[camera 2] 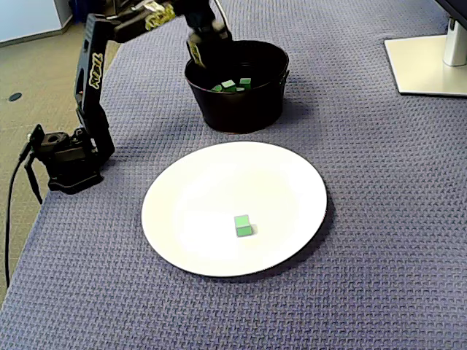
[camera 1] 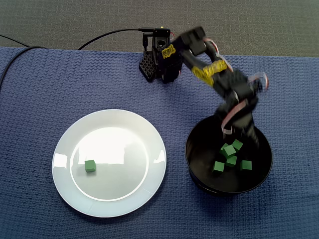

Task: Pick up the items on the white plate and put them in the black container.

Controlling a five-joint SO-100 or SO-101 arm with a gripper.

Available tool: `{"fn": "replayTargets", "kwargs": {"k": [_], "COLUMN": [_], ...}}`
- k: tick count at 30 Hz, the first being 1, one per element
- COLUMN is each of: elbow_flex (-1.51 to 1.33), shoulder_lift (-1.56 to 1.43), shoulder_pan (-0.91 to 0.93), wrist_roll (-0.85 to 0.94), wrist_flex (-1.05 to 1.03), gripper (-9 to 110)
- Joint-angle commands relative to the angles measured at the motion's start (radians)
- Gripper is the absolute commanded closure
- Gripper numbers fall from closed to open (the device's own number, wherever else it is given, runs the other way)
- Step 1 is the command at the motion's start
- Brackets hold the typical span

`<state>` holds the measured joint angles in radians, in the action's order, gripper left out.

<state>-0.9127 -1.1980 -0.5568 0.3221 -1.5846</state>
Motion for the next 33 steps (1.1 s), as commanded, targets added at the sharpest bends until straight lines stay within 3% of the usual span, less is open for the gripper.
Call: {"fn": "replayTargets", "kwargs": {"k": [1, 6, 10, 13, 17, 25, 33], "elbow_flex": [0.244, 0.333, 0.19, 0.057, 0.038, 0.288, 0.537], "shoulder_lift": [-0.282, -0.391, -0.388, -0.333, -0.155, 0.256, 0.531], "shoulder_pan": [0.186, 0.635, 0.96, 1.083, 1.152, 1.161, 1.108], "wrist_roll": [0.137, 0.206, 0.163, 0.127, 0.095, 0.094, 0.114], "wrist_flex": [-0.213, -0.241, -0.087, 0.034, 0.089, 0.097, -0.028], "gripper": [51, 50, 52, 55, 55, 58, 60]}}
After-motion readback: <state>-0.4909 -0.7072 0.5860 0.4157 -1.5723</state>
